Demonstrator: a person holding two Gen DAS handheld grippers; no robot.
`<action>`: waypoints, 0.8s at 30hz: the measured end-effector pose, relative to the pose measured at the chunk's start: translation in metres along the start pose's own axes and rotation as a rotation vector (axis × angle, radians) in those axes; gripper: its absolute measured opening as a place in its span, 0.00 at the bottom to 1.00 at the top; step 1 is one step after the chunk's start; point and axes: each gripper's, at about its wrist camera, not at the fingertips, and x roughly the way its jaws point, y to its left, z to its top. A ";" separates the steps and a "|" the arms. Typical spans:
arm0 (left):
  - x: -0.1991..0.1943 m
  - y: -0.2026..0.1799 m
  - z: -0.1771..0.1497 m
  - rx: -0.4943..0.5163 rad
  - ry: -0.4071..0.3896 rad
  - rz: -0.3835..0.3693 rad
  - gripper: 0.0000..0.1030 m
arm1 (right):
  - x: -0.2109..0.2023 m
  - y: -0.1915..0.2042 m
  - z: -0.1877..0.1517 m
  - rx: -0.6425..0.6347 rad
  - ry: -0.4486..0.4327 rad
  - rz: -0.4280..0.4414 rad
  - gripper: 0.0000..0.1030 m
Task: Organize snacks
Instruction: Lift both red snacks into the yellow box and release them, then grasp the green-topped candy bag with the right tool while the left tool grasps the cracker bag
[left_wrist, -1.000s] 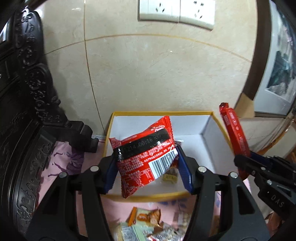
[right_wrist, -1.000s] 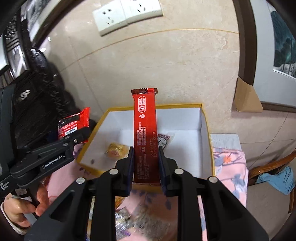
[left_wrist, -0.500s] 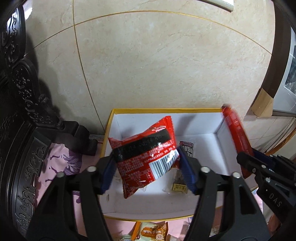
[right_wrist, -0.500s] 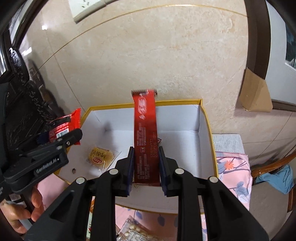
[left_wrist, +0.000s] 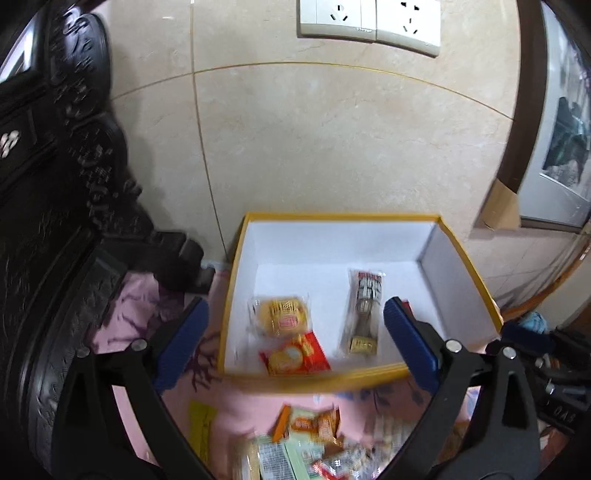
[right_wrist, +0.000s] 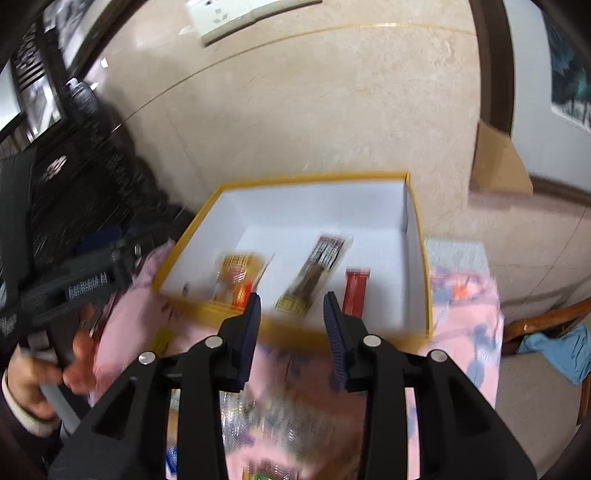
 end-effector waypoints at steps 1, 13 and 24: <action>-0.005 0.001 -0.007 0.003 0.003 -0.002 0.94 | -0.002 0.001 -0.010 -0.006 0.014 -0.001 0.35; -0.055 0.004 -0.108 0.046 0.046 0.026 0.97 | -0.013 0.024 -0.142 0.075 0.162 0.006 0.52; -0.068 0.011 -0.168 0.081 0.098 0.021 0.98 | 0.003 0.032 -0.183 0.152 0.175 -0.075 0.55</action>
